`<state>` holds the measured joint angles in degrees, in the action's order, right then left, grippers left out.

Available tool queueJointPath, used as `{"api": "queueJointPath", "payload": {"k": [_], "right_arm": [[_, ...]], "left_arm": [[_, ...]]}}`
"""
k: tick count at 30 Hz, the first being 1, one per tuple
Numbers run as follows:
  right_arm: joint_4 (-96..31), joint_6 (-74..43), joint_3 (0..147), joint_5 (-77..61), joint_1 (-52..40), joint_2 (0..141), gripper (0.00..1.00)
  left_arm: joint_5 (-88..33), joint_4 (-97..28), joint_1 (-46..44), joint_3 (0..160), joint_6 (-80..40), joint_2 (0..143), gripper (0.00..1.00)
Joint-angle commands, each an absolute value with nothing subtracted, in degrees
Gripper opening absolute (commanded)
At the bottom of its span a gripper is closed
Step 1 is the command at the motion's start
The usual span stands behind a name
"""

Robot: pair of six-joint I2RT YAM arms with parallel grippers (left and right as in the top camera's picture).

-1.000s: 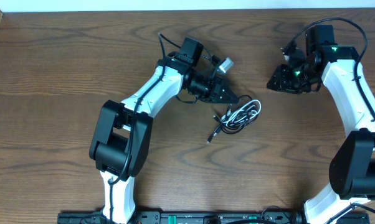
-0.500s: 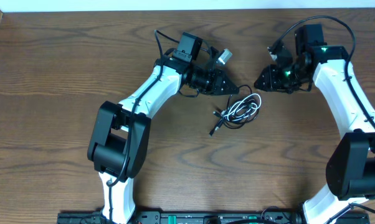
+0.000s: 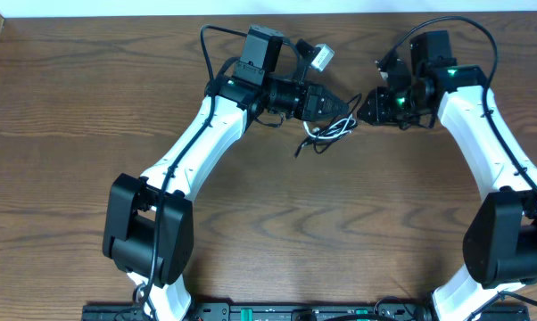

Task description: Untangle cables

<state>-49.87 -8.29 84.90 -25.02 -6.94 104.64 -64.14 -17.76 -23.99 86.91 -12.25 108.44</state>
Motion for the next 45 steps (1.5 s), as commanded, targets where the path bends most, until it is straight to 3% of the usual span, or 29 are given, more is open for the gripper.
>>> {"api": "queueJointPath", "payload": {"k": [1, 4, 10, 21, 27, 31, 37, 45], "right_arm": [[-48.4, -15.9, 84.5, -21.8, -8.5, 105.1, 0.25], [-45.8, -15.4, 84.5, -21.8, -9.6, 105.1, 0.23], [-42.0, -6.7, 84.5, -26.2, -10.0, 105.1, 0.36], [-42.0, 8.1, 84.5, -39.7, -9.0, 105.1, 0.39], [-38.7, 7.1, 84.5, -38.7, -9.0, 105.1, 0.35], [-34.2, 0.7, 84.5, -30.7, -9.0, 105.1, 0.22], [-26.2, -3.6, 84.5, -29.3, -8.9, 105.1, 0.21], [-24.3, -9.9, 84.5, -15.5, -4.8, 105.1, 0.16]], "left_arm": [[-64.7, -17.3, -23.6, 87.2, -13.0, 107.8, 0.07], [-64.9, -17.2, -23.6, 87.2, -13.0, 107.8, 0.08], [-65.6, -17.2, -23.3, 87.2, -14.2, 107.8, 0.07], [-73.7, -10.8, -20.3, 87.2, -23.0, 107.8, 0.08], [-82.3, -0.8, -19.9, 87.2, -31.9, 107.8, 0.08], [-84.5, 2.8, -19.9, 87.2, -37.0, 107.8, 0.08], [-84.9, 4.2, -19.9, 87.2, -39.0, 107.8, 0.07], [-85.1, 4.2, -19.8, 87.2, -39.1, 107.8, 0.08]]}}
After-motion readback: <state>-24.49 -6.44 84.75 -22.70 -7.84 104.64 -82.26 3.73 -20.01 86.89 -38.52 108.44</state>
